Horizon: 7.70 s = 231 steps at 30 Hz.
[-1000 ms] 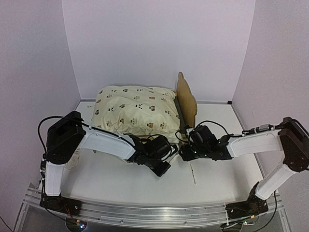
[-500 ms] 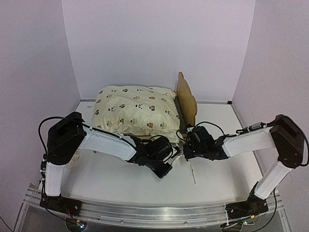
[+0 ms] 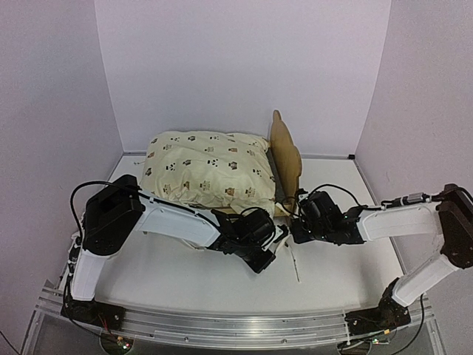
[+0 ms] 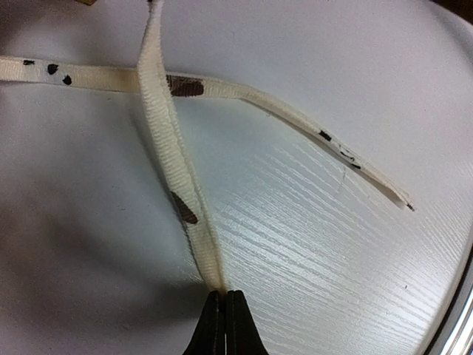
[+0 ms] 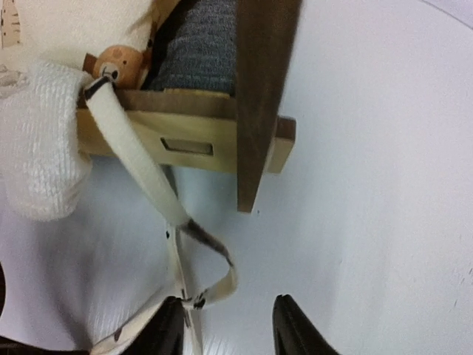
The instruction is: Set up the pet bed
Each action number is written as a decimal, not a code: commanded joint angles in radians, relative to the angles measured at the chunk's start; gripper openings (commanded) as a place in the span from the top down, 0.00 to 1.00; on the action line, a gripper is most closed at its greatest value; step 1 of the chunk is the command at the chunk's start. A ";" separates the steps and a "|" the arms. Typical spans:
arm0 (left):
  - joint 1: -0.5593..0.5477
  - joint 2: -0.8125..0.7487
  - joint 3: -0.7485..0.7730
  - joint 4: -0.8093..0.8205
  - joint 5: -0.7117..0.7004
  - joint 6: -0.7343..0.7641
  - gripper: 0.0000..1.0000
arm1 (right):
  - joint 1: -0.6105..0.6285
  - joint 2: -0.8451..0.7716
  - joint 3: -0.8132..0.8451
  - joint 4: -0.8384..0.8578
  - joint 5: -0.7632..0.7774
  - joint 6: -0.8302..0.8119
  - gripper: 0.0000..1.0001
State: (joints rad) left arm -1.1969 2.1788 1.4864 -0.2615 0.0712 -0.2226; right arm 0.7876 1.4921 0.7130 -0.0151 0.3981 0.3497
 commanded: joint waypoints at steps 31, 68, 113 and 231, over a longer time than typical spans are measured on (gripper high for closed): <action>-0.006 -0.010 0.002 0.012 0.013 0.004 1.00 | 0.148 -0.080 -0.160 -0.305 -0.280 0.235 0.61; -0.013 -0.240 -0.179 0.100 -0.032 -0.009 0.52 | 0.136 -0.147 0.068 -0.289 -0.351 0.188 1.00; -0.016 -0.220 -0.245 0.488 0.007 -0.012 0.58 | 0.039 -0.074 0.131 -0.191 -0.577 0.455 1.00; -0.002 -0.295 -0.325 0.443 -0.277 -0.006 1.00 | -0.045 0.157 0.148 0.148 -0.142 0.015 0.50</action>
State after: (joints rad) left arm -1.2022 1.9419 1.1625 0.1806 -0.2108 -0.2169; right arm 0.7502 1.6226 0.8211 0.1085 0.2718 0.3649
